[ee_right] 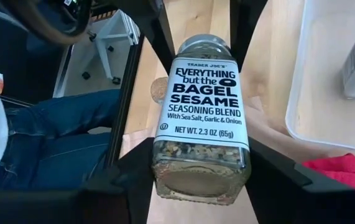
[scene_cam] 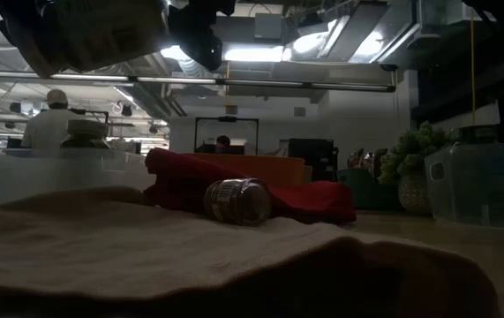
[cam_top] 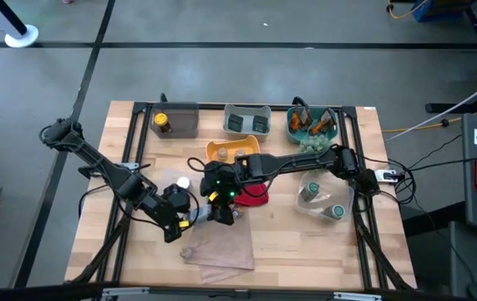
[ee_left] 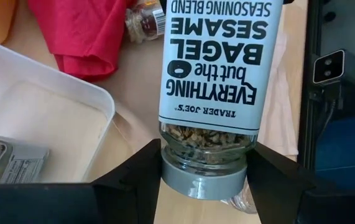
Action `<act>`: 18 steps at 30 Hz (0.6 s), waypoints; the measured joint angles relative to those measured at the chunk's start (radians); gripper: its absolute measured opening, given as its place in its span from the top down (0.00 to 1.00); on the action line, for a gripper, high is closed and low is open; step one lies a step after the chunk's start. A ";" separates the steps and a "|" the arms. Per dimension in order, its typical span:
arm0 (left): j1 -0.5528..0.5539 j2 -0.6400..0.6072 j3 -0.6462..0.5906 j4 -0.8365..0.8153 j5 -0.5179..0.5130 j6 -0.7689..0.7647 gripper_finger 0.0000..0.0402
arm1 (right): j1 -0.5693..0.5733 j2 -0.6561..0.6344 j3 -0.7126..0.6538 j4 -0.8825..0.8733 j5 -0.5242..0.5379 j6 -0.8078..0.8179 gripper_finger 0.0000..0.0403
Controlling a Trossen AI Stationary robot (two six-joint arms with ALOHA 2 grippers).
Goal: Sort spices by type
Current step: Put the white seasoning bottle into the left transparent bin
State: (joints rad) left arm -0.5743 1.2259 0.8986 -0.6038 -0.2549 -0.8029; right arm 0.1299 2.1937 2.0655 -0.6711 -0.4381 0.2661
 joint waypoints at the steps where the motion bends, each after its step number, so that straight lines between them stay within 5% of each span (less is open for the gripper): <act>1: 0.000 0.000 0.000 0.001 0.000 0.003 0.54 | 0.000 0.000 0.000 0.000 0.000 0.000 0.50; 18: 0.002 -0.015 0.003 0.003 -0.011 0.027 0.36 | -0.045 0.000 -0.001 -0.008 -0.035 -0.018 0.50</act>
State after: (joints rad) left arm -0.5718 1.2111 0.9012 -0.6013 -0.2658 -0.7763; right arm 0.0850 2.1937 2.0644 -0.6789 -0.4735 0.2483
